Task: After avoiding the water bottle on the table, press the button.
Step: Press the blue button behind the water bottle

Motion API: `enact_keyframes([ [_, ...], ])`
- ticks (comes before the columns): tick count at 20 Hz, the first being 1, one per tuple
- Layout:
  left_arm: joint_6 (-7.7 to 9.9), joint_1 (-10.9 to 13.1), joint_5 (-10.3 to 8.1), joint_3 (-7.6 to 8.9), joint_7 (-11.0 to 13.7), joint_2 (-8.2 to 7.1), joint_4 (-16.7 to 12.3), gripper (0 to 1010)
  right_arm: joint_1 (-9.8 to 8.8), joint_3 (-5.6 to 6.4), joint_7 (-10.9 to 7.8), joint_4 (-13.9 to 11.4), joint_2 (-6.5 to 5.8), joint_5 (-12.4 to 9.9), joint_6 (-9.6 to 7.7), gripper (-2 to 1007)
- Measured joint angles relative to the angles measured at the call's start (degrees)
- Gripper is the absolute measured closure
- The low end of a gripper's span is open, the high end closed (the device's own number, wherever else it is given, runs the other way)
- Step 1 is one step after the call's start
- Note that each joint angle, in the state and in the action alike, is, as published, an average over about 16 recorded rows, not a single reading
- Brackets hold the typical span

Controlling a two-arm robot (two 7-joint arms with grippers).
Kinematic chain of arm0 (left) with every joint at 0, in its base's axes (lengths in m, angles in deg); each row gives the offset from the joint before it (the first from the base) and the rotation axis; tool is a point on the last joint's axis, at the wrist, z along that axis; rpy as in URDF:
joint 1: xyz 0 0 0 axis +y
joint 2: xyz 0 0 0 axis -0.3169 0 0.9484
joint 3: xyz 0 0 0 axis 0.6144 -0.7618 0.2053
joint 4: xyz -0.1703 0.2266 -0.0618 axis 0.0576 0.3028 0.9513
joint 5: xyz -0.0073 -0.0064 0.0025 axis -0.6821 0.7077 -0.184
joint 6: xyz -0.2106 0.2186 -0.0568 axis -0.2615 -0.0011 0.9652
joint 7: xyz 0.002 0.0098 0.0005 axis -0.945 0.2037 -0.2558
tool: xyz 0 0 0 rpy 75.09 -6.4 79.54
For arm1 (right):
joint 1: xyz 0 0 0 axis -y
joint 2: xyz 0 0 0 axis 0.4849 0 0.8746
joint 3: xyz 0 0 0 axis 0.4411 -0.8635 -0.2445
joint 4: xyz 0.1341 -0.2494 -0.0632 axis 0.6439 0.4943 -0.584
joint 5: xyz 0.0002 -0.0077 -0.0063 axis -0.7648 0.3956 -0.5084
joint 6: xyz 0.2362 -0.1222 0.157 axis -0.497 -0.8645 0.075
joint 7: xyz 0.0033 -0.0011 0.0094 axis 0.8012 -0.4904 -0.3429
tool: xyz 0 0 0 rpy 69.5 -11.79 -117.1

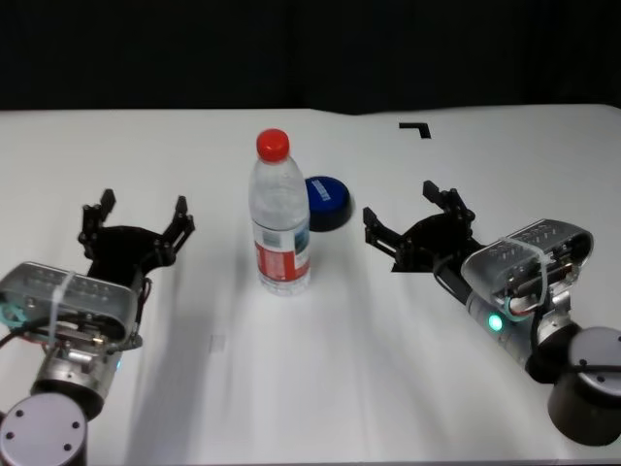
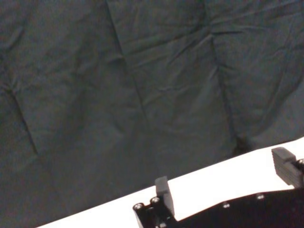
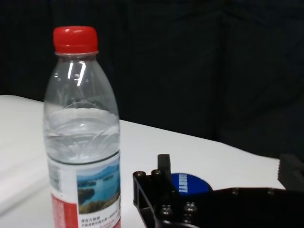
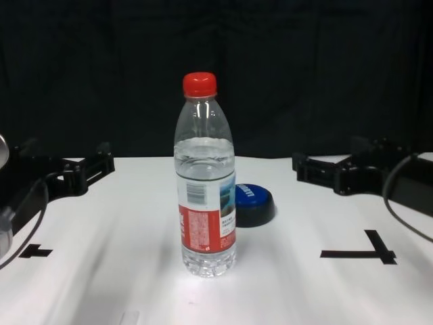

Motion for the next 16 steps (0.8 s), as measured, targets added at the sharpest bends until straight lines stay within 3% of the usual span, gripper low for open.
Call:
enact_keyframes([
  [16,0.00,0.00,0.00,0.00,0.00,0.00,0.00,7,7.51,-1.24,-0.67,7.78,0.63,0.78,0.20,2],
])
